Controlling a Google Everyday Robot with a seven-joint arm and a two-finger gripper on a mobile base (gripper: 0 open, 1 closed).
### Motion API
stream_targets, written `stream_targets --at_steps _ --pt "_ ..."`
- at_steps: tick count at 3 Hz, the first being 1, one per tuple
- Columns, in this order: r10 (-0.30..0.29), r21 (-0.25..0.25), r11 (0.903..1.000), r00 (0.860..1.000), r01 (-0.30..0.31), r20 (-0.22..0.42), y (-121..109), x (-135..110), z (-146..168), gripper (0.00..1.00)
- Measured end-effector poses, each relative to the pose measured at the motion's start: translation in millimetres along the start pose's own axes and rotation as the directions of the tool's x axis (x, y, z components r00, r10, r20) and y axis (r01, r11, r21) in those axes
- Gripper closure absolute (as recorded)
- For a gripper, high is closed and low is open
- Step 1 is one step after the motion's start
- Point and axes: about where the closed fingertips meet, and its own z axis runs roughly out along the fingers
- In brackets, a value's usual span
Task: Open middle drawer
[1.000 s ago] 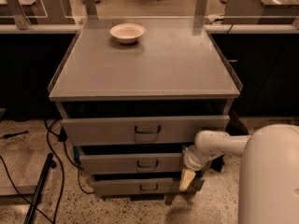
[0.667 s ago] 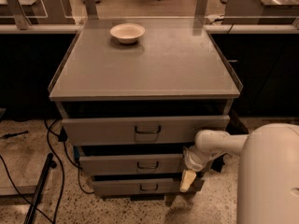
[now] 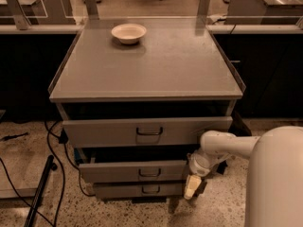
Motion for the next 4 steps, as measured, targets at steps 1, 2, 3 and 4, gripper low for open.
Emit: stream_targets --at_steps 1,2,3,4 --pt "0.015 -0.070 0.9975 0.999 -0.013 0.032 17 -2 -5 0.00" --pt "0.030 -0.152 0.9883 0.997 -0.018 0.074 35 -3 -10 0.00" --pt "0.058 -0.229 0.9728 0.992 -0.032 0.108 57 -1 -20 0.00" --pt "0.087 -0.305 0.9511 0.989 -0.048 0.117 80 1 -34 0.00"
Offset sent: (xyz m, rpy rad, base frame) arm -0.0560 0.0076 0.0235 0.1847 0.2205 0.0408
